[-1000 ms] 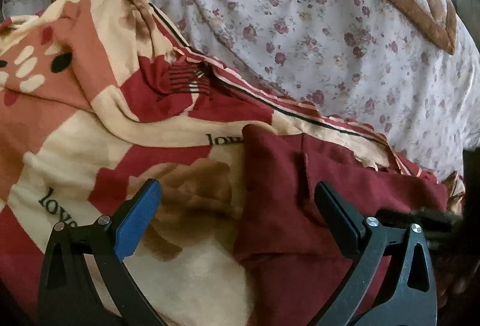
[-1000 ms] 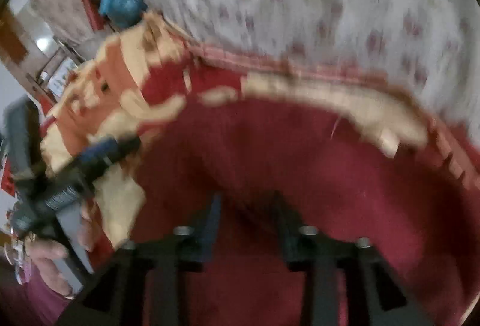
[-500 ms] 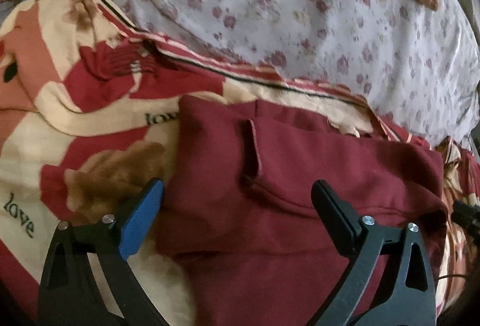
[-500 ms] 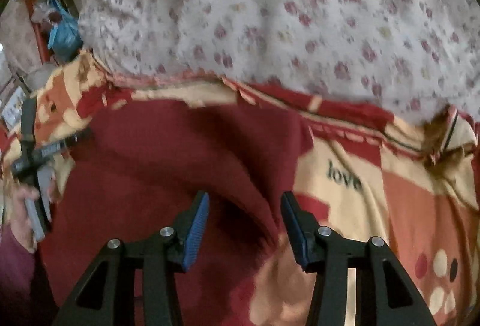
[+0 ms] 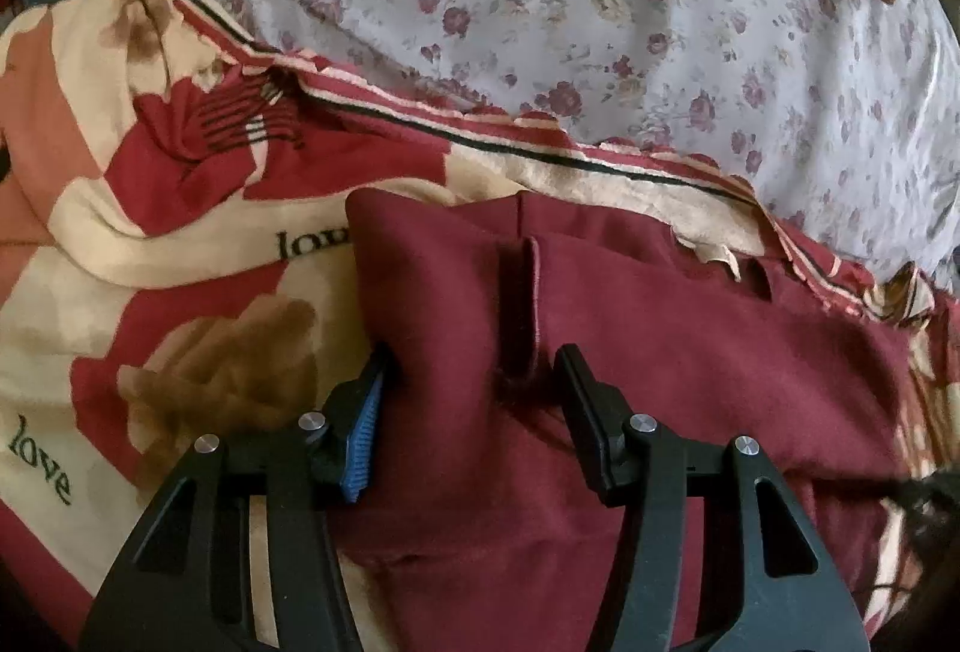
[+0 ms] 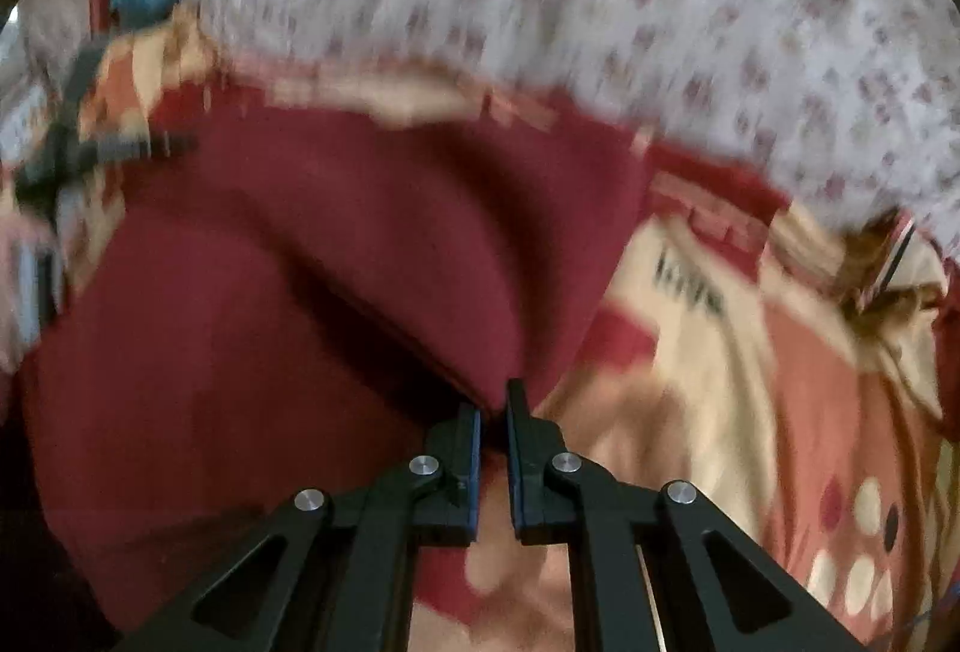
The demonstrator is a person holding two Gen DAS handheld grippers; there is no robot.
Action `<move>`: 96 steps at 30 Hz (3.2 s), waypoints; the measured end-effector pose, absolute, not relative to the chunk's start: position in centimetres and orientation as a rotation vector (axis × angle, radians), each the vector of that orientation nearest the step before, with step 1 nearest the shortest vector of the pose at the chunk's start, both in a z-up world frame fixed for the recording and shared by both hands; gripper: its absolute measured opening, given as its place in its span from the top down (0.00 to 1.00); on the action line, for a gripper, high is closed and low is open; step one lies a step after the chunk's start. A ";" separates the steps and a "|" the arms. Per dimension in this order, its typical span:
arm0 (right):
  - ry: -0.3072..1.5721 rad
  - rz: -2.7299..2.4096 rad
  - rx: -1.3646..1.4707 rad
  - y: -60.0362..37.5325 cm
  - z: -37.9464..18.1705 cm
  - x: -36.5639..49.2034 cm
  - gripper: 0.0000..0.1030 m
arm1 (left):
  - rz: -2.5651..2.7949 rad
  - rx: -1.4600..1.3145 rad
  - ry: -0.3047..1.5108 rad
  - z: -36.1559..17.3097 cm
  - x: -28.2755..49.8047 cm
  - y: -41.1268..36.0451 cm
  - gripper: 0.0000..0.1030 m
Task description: Fold small clothes
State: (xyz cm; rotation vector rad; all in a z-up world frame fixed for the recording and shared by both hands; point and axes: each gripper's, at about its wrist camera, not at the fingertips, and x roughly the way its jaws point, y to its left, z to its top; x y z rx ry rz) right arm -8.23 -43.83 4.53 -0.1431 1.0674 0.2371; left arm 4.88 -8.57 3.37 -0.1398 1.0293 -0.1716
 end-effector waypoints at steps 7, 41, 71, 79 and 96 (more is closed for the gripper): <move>0.941 0.228 0.099 -46.9 8.3 -10.1 0.49 | -0.180 -0.103 0.999 5.0 5.2 -9.5 0.48; 0.947 0.180 0.271 -48.9 7.6 -5.9 0.49 | -0.203 -0.143 1.027 6.4 5.9 -7.4 0.96; 0.945 0.113 0.371 -51.2 6.6 -4.6 0.35 | -0.180 -0.109 1.011 6.2 6.0 -8.6 0.91; 1.006 0.121 0.428 -50.0 4.4 0.1 0.27 | -0.191 -0.109 1.039 4.7 4.7 -8.0 0.91; 1.075 0.125 0.156 -47.3 5.2 -3.8 0.50 | -0.199 -0.078 1.074 3.6 3.7 -8.8 0.85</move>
